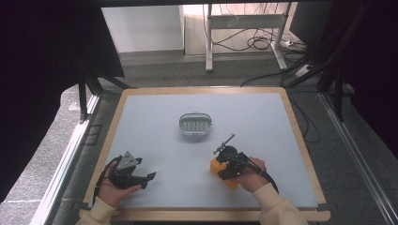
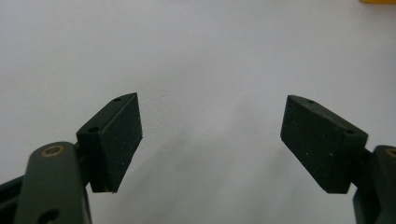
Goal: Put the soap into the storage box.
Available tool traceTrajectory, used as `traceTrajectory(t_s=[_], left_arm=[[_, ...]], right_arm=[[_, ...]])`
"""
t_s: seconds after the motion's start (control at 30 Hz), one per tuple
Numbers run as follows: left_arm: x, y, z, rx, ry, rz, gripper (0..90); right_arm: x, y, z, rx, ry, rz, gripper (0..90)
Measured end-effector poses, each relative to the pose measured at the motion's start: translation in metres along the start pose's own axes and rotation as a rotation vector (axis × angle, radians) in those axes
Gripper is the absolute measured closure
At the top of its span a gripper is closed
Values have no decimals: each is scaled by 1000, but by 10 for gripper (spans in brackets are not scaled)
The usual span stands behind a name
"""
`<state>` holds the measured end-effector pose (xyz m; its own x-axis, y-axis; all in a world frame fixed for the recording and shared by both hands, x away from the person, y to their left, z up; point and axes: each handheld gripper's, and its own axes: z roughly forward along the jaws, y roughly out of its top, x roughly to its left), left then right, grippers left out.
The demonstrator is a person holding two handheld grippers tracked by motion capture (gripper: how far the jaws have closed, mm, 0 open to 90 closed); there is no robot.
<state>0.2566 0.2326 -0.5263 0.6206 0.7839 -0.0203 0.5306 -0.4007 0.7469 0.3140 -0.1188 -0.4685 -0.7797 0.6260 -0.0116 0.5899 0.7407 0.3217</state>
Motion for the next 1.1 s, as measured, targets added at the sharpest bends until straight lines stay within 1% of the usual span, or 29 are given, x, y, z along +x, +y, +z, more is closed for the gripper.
traceTrajectory(t_s=[0.03, 0.07, 0.13, 0.2, 0.33, 0.47, 0.63, 0.77, 0.8, 0.93, 1.0, 1.1], left_arm=[[1, 0, -1, -2, 1, -1, 203], [1, 0, -1, -4, 1, -2, 203], [0, 0, -1, -1, 2, 2, 203], [-1, 0, -1, 1, 1, 4, 203], [0, -1, -1, 1, 4, 4, 203], [0, -1, -1, 3, 3, 3, 204], [0, -1, 0, 7, 3, 4, 203], [-1, -1, 0, 6, 4, 6, 203], [-1, -1, 0, 6, 3, 5, 204], [-1, -1, 0, 7, 2, 8, 204], [-1, -1, 0, 7, 1, 8, 204], [-1, -2, 0, 7, 1, 5, 204]], right_arm=[[1, 0, 0, 2, -6, -10, 606], [2, 1, -1, 6, -9, -41, 613], [3, 1, -1, 8, -10, -43, 615], [3, 1, -3, 15, -8, -56, 615], [2, 2, -15, -10, -12, -72, 616], [3, 3, -24, -28, -10, -120, 616], [1, 2, -25, -37, 0, -160, 616], [-2, 2, -25, -34, 1, -164, 616], [-5, 3, -26, -40, -3, -163, 617], [-7, 5, -29, -51, 3, -158, 617], [-7, 6, -30, -52, 4, -161, 617], [-8, 9, -33, -70, 3, -176, 617]])
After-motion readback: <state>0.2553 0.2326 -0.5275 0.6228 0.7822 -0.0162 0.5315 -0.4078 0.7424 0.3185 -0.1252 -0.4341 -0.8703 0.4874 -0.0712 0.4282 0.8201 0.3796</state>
